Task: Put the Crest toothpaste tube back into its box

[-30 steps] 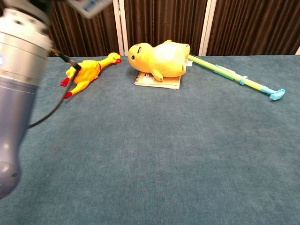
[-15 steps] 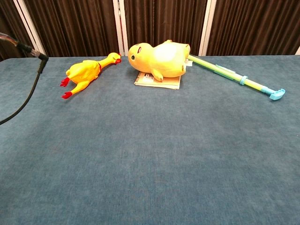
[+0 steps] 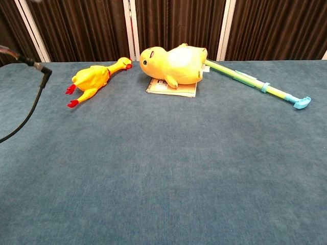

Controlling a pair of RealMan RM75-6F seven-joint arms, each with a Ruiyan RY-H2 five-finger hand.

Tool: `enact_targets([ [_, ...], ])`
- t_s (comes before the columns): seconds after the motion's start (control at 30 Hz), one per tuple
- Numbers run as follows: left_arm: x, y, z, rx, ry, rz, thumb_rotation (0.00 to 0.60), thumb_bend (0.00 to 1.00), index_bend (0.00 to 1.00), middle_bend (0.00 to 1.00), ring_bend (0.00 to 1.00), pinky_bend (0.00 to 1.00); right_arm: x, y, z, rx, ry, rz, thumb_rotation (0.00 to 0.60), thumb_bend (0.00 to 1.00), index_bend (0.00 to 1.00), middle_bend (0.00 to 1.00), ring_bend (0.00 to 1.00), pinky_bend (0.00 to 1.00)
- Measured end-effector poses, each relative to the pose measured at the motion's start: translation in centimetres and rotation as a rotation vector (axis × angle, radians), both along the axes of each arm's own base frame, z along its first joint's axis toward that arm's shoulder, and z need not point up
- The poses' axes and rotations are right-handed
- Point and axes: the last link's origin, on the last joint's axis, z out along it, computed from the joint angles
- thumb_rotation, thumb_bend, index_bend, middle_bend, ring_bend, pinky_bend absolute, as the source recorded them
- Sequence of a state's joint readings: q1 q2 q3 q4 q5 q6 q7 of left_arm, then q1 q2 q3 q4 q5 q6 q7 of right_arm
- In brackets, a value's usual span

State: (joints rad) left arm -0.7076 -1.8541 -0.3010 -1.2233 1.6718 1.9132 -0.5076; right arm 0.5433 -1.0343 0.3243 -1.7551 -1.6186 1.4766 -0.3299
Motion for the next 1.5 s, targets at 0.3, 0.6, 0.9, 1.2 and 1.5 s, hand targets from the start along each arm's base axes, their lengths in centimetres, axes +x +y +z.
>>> enact_targets([
  [0.3, 1.6, -0.7, 2.7, 0.021, -0.197, -0.031, 0.600, 0.49, 0.26, 0.41, 0.39, 0.52, -0.1, 0.1, -0.3, 0.003, 0.003, 0.002, 0.600, 0.27, 0.00, 0.43, 0.30, 0.37],
  [0.6, 0.9, -0.2, 3.0, -0.016, -0.232, 0.006, 0.600, 0.53, 0.30, 0.46, 0.46, 0.57, 0.2, 0.1, -0.4, 0.006, -0.010, 0.008, 0.600, 0.27, 0.00, 0.43, 0.30, 0.37],
  [0.9, -0.5, 1.1, 1.5, -0.053, -0.208, 0.080, 0.600, 0.62, 0.37, 0.53, 0.54, 0.67, 0.4, 0.2, -0.8, 0.014, -0.006, 0.022, 0.600, 0.28, 0.00, 0.43, 0.30, 0.37],
  [1.2, -1.6, 1.1, 0.7, -0.054, -0.161, 0.089, 0.600, 0.60, 0.36, 0.52, 0.53, 0.66, -0.1, 0.2, -0.9, 0.016, -0.006, 0.016, 0.600, 0.27, 0.00, 0.43, 0.30, 0.37],
  [1.5, -3.8, 0.7, -1.9, -0.112, 0.051, 0.136, 0.600, 0.59, 0.36, 0.52, 0.53, 0.66, 0.4, 0.4, -1.0, 0.020, -0.018, 0.032, 0.600, 0.28, 0.00, 0.43, 0.30, 0.37],
])
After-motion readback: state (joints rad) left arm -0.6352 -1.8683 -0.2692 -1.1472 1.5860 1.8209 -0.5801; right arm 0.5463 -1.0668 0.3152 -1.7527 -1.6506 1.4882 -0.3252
